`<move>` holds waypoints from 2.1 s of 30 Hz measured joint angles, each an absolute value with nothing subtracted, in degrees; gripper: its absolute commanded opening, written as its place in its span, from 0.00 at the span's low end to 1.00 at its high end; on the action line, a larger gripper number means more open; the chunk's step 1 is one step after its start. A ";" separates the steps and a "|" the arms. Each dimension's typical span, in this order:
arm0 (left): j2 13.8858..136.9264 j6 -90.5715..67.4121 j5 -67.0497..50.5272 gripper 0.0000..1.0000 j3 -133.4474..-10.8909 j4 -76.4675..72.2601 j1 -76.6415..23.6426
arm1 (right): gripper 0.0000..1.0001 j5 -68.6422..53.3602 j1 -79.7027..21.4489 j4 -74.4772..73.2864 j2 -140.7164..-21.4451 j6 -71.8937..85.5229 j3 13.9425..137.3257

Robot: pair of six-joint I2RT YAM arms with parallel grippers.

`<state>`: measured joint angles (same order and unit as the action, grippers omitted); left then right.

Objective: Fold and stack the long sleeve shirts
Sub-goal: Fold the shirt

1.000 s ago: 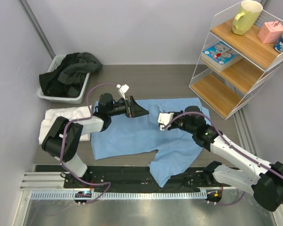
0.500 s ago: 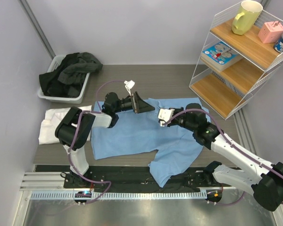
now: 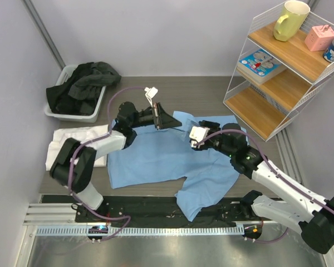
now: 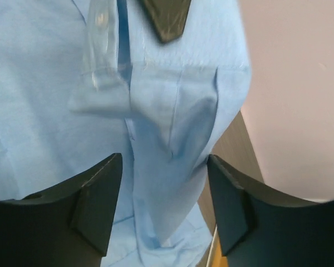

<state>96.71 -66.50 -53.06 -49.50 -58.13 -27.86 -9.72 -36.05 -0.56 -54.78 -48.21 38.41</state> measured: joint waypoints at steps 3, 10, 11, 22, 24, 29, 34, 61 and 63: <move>88.99 -53.60 -51.92 0.00 -54.76 -37.34 -29.10 | 0.96 -7.88 -36.05 -3.66 -50.70 -45.32 38.41; 80.07 -15.57 -39.86 0.00 -74.24 11.68 -40.84 | 1.00 -0.86 -36.05 -17.06 -37.85 -32.40 41.45; 78.65 -10.96 -38.15 0.00 -74.32 16.86 -42.96 | 1.00 0.82 -36.05 -18.39 -36.42 -30.83 42.30; 77.54 16.01 -27.77 0.00 -75.44 48.10 -60.29 | 1.00 15.14 -35.53 -21.17 -31.46 -23.66 45.15; 78.39 18.90 -27.59 0.00 -76.71 51.00 -64.05 | 1.00 15.09 -35.51 -20.49 -32.49 -23.64 44.62; 79.50 21.74 -29.17 0.00 -79.72 54.74 -68.18 | 0.98 11.05 -34.46 -18.46 -40.77 -23.29 43.79; 79.99 21.19 -30.87 0.00 -80.88 53.98 -65.47 | 0.74 -0.27 -26.15 -17.26 -54.94 -20.32 46.59; 89.49 -4.84 -36.34 0.00 -87.99 24.29 -48.64 | 0.43 -35.86 -13.91 -32.01 -111.81 -14.33 71.99; 89.47 -8.05 -36.77 0.00 -85.71 21.87 -44.05 | 0.52 -36.60 -13.76 -33.41 -111.79 -15.03 72.53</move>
<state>89.47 -8.05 -36.77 -85.71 21.87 -44.05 -36.60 -13.76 -33.41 -111.79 -15.03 72.53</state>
